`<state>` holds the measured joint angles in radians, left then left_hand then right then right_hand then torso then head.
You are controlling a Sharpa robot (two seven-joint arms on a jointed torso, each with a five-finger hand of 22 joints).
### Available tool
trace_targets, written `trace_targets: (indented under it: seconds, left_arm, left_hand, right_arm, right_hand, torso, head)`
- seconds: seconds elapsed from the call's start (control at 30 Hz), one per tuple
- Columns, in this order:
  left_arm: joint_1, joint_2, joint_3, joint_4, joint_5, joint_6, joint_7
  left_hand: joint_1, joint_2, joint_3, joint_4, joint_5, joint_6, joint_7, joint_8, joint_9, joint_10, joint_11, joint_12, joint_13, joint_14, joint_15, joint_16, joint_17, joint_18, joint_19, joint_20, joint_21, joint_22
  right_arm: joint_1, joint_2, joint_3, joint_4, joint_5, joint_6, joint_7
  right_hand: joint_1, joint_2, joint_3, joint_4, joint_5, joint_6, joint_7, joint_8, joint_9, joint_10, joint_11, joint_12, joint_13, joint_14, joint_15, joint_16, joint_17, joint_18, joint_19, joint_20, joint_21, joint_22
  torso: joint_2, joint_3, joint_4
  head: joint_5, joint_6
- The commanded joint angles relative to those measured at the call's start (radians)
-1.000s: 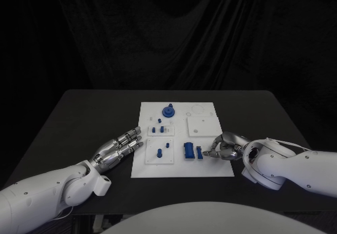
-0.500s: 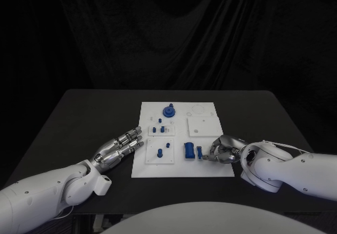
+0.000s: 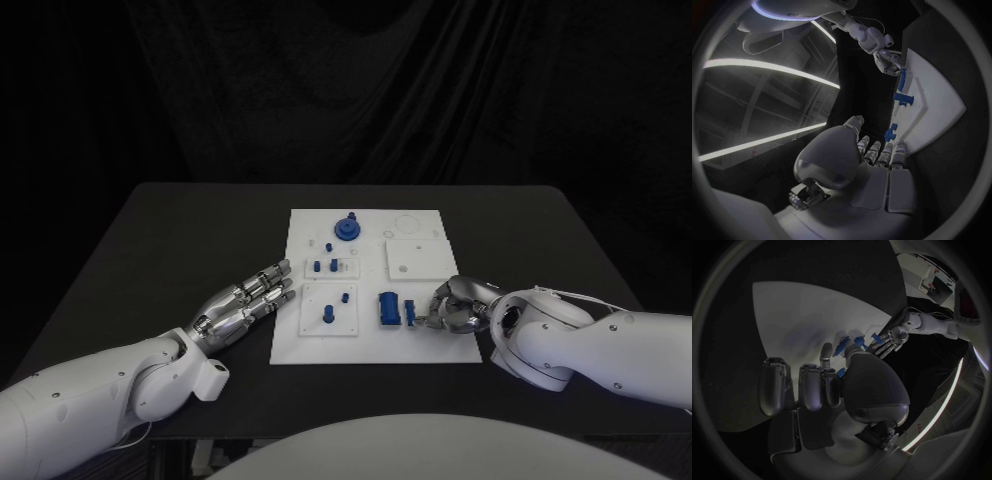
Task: Assemble the parts on the task board
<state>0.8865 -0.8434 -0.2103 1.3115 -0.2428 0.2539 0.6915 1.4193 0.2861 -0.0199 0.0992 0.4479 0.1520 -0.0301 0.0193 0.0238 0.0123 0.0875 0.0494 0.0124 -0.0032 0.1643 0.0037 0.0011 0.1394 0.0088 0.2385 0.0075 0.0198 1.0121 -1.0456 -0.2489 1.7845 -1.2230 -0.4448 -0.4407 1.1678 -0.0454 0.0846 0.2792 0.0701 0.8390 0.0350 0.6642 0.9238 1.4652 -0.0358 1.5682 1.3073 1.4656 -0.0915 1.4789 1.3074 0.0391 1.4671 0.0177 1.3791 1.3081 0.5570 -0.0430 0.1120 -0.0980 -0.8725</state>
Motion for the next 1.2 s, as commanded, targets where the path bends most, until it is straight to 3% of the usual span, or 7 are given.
trace_targets:
  seconds: [0.03,0.37,0.83,0.9,1.03,1.1,1.2]
  left_arm:
    - [-0.005,0.005,-0.001,-0.001,0.004,0.011,0.017]
    - [-0.007,0.003,-0.001,0.000,0.004,0.010,0.018]
    - [-0.009,0.000,-0.001,0.010,0.004,-0.014,0.079]
    - [-0.009,-0.007,-0.001,0.019,0.004,-0.030,0.104]
    - [-0.009,-0.024,-0.001,0.041,0.004,-0.061,0.136]
    - [-0.009,-0.035,-0.001,0.056,0.004,-0.074,0.143]
    - [0.004,-0.065,-0.001,0.097,0.004,-0.093,0.143]
  left_hand:
    - [-0.009,0.002,0.005,0.000,0.005,0.000,0.008,0.006,0.001,0.001,0.006,0.005,0.001,0.003,0.002,-0.004,-0.001,0.011,0.000,0.006,0.000,-0.001]
    - [-0.010,0.002,0.006,0.000,0.005,0.000,0.008,0.006,0.001,0.001,0.007,0.005,0.001,0.003,0.002,-0.004,-0.001,0.011,0.000,0.006,0.000,-0.001]
    - [-0.014,0.000,0.022,-0.010,0.023,0.012,0.011,0.009,0.003,0.004,0.012,0.013,0.003,0.003,0.002,-0.004,-0.001,0.010,0.001,0.005,0.000,0.000]
    - [-0.008,-0.006,0.042,-0.032,0.069,0.038,0.019,0.014,0.006,0.015,0.017,0.031,0.006,0.004,-0.004,-0.003,-0.001,0.009,0.001,-0.003,0.000,-0.001]
    - [-0.013,-0.017,0.048,-0.036,0.073,0.076,0.032,0.021,0.010,0.034,0.039,0.070,0.013,0.006,-0.013,-0.002,0.000,0.007,0.003,-0.013,0.001,0.000]
    - [-0.013,-0.021,0.050,-0.039,0.076,0.084,0.036,0.022,0.011,0.036,0.041,0.075,0.014,0.006,-0.014,-0.001,0.001,0.005,0.003,-0.016,0.001,0.001]
    - [-0.009,-0.035,0.052,-0.048,0.084,0.097,0.060,0.022,0.012,0.037,0.047,0.083,0.014,0.006,-0.018,-0.001,0.000,0.000,0.005,-0.025,0.002,0.002]
  right_arm:
    - [-0.003,0.007,0.000,-0.008,-0.011,0.017,-0.028]
    - [-0.004,0.024,0.000,-0.022,-0.011,0.055,-0.033]
    - [-0.005,0.015,0.000,-0.016,-0.011,0.059,-0.007]
    - [-0.005,0.005,0.001,-0.008,-0.011,0.038,0.013]
    - [0.003,-0.017,0.002,0.004,-0.011,-0.096,0.113]
    - [0.012,-0.027,0.002,0.007,-0.009,-0.180,0.173]
    - [0.049,-0.040,0.003,0.009,0.023,-0.294,0.294]
  right_hand:
    - [0.017,0.004,0.004,-0.008,0.012,-0.001,-0.009,0.006,0.003,0.106,-0.006,0.003,0.263,0.066,-0.010,0.000,0.049,0.009,0.031,-0.007,-0.006,0.199]
    - [0.093,0.011,0.017,-0.053,0.048,-0.006,-0.014,0.007,0.007,0.106,-0.010,0.003,0.263,0.066,-0.014,0.001,0.050,0.010,0.028,-0.011,-0.012,0.197]
    - [0.123,-0.026,-0.011,-0.075,-0.020,0.000,-0.010,0.010,0.009,0.106,-0.007,0.003,0.263,0.066,-0.012,0.000,0.051,0.010,0.026,-0.010,-0.016,0.197]
    - [0.115,-0.043,-0.023,-0.066,-0.022,0.003,-0.009,0.012,0.011,0.106,-0.007,0.003,0.263,0.066,-0.012,0.000,0.050,0.011,0.026,-0.010,-0.017,0.196]
    - [0.112,-0.040,-0.021,-0.043,-0.021,0.015,-0.014,0.016,0.011,0.106,-0.010,0.003,0.263,0.067,-0.014,0.002,0.056,0.007,0.032,-0.011,-0.001,0.202]
    - [0.140,0.001,0.006,-0.020,0.062,0.023,-0.020,-0.006,-0.014,0.106,-0.019,0.003,0.263,0.067,-0.019,0.002,0.056,0.006,0.035,-0.016,0.005,0.204]
    - [0.179,0.007,0.025,-0.015,0.162,0.034,-0.025,-0.022,-0.037,0.106,-0.021,0.003,0.263,0.056,-0.022,-0.022,0.008,0.014,0.019,-0.018,-0.031,0.192]
  torso:
    - [0.000,-0.0003,-0.0001]
    - [0.000,-0.0006,0.0000]
    - [0.000,0.0000,-0.0005]
    - [-0.001,0.0000,-0.0012]
    - [-0.001,-0.0001,-0.0019]
    - [-0.001,0.0002,-0.0010]
    - [-0.001,0.0005,-0.0012]
  head:
    - [0.001,0.000]
    - [0.004,0.000]
    - [0.005,0.000]
    - [0.007,0.000]
    - [0.006,0.000]
    - [0.003,0.000]
    - [0.003,0.000]
